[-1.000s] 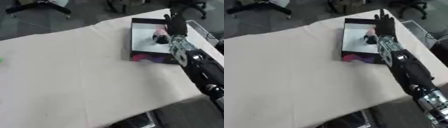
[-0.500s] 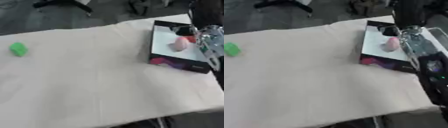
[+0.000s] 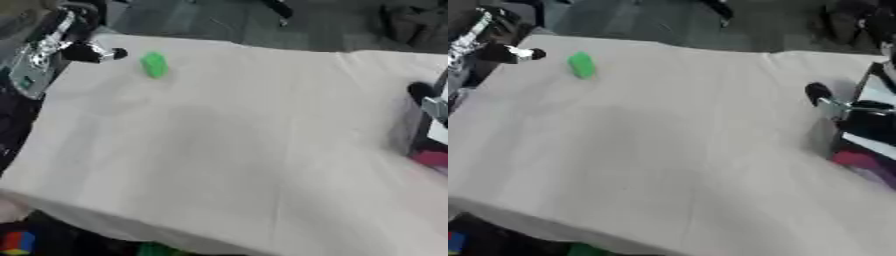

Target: Pick up the objects with one hand, pass them to the other hand, and then place them into the box on the other side of the table.

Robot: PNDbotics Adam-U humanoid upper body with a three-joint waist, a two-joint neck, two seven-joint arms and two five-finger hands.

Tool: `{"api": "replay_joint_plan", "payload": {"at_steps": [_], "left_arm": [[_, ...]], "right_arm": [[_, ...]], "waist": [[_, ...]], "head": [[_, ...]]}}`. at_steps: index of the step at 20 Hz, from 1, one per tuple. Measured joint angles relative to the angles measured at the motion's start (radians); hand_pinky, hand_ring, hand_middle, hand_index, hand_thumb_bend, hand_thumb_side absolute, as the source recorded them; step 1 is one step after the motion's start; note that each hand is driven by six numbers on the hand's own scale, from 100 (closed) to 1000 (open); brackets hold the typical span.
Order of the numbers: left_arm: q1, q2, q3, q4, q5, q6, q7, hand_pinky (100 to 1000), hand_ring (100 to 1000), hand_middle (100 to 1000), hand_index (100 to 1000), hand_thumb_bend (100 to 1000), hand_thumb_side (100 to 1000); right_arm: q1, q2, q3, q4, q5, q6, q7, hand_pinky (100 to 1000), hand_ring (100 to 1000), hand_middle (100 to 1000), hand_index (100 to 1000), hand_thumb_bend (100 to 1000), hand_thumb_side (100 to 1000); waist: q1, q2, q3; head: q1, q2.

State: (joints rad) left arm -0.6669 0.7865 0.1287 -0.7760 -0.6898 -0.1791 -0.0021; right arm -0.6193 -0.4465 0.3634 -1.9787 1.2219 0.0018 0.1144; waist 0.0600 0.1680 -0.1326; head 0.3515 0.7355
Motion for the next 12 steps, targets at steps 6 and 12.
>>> {"api": "replay_joint_plan", "payload": {"at_steps": [6, 12], "left_arm": [[-0.033, 0.022, 0.033, 0.129, -0.018, 0.040, 0.041, 694, 683, 718, 811, 901, 586], [-0.036, 0.037, 0.044, 0.165, 0.090, 0.060, 0.060, 697, 683, 720, 813, 905, 592]], "right_arm": [[-0.006, 0.028, 0.010, 0.000, -0.025, 0.013, -0.044, 828, 821, 1000, 861, 452, 403], [-0.015, 0.030, 0.011, 0.000, -0.038, 0.033, -0.094, 812, 811, 1000, 849, 431, 415]], "waist": [[0.019, 0.066, -0.062], [0.034, 0.118, -0.111]], "head": [[0.012, -0.055], [0.029, -0.091]]}}
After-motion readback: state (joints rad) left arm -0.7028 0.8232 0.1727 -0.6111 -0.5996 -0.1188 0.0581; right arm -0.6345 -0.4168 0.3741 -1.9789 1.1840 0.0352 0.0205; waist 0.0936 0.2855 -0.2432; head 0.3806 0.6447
